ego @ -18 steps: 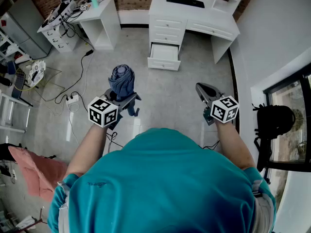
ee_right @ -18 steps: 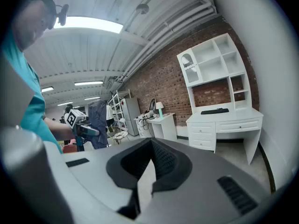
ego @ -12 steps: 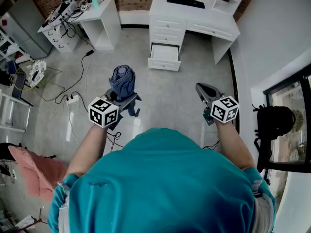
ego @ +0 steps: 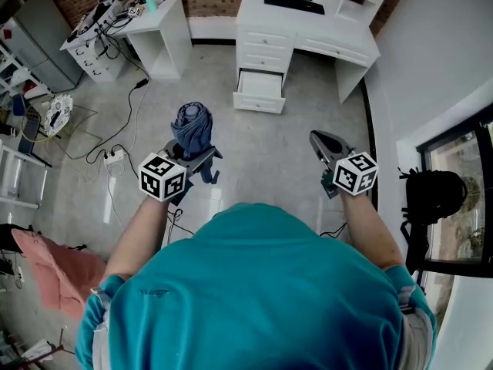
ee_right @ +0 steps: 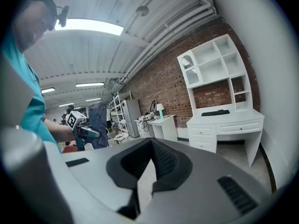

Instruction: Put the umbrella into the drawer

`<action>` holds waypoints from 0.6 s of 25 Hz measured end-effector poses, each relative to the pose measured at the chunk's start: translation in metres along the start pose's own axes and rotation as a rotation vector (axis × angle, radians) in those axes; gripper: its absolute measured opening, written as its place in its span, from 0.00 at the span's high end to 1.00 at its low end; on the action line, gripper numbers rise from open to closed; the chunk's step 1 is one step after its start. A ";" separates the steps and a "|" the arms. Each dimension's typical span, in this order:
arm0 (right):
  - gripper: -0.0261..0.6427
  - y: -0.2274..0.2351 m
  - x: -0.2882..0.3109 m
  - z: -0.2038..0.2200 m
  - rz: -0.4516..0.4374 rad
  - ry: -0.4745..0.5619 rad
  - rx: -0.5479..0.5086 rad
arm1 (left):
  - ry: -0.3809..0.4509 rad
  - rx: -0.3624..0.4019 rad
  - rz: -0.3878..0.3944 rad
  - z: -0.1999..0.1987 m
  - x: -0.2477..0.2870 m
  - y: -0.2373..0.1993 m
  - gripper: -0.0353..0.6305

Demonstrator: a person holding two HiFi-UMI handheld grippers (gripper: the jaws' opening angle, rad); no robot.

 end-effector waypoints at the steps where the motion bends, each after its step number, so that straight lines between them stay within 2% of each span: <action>1: 0.93 0.003 -0.002 0.000 -0.003 0.002 0.001 | 0.002 -0.003 -0.004 -0.001 0.002 0.002 0.60; 15: 0.93 0.065 -0.048 0.005 -0.054 -0.016 -0.043 | 0.022 -0.044 -0.060 -0.022 0.048 0.062 0.60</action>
Point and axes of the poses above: the fingertips, and each gripper's own axes: x forward along the fingers, y to its right, z out of its underside, the point moved 7 cm from there along -x, backward along the fingers, and after that the axes turned 12 degrees about -y, right-handed, at the moved point
